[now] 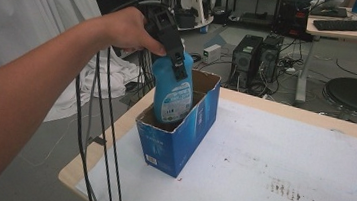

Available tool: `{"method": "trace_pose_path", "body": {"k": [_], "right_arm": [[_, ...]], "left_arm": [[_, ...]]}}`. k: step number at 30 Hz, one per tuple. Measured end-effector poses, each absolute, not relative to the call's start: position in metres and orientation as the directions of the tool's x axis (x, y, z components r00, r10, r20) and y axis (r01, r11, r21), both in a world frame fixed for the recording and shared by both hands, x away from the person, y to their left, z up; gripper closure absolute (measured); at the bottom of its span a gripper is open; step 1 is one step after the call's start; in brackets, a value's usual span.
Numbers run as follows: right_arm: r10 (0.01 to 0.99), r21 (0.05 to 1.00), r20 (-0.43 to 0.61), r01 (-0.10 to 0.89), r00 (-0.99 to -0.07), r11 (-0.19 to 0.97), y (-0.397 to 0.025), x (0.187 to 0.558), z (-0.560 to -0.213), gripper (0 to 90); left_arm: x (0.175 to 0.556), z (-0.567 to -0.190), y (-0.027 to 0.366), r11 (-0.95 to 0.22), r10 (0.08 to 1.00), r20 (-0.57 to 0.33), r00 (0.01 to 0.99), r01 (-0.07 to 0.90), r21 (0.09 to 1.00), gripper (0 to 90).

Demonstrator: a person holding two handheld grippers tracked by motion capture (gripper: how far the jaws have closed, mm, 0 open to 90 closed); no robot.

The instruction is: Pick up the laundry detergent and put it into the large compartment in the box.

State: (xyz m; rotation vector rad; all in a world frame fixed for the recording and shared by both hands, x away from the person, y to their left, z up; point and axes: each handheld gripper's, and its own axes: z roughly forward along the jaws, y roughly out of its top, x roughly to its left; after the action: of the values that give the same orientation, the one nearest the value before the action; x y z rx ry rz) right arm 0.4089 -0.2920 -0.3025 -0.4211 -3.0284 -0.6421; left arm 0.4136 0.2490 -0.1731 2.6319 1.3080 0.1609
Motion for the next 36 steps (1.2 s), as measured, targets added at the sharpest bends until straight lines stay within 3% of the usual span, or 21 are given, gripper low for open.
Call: {"method": "trace_pose_path", "body": {"k": [13, 36], "right_arm": [[0.267, 0.388, 0.082, 0.278, -0.96, 0.879, -0.292, 0.411, -0.307, 2.5], [0.28, 0.378, 0.098, 0.296, -0.955, 0.878, -0.294, 0.411, -0.313, 2.5]], "left_arm": [[0.42, -0.231, 0.251, -0.676, 0.726, -0.007, 0.687, 0.716, 0.176, 38.2], [0.425, -0.281, 0.252, -0.735, 0.672, -0.017, 0.741, 0.669, 0.112, 38.1]]}}
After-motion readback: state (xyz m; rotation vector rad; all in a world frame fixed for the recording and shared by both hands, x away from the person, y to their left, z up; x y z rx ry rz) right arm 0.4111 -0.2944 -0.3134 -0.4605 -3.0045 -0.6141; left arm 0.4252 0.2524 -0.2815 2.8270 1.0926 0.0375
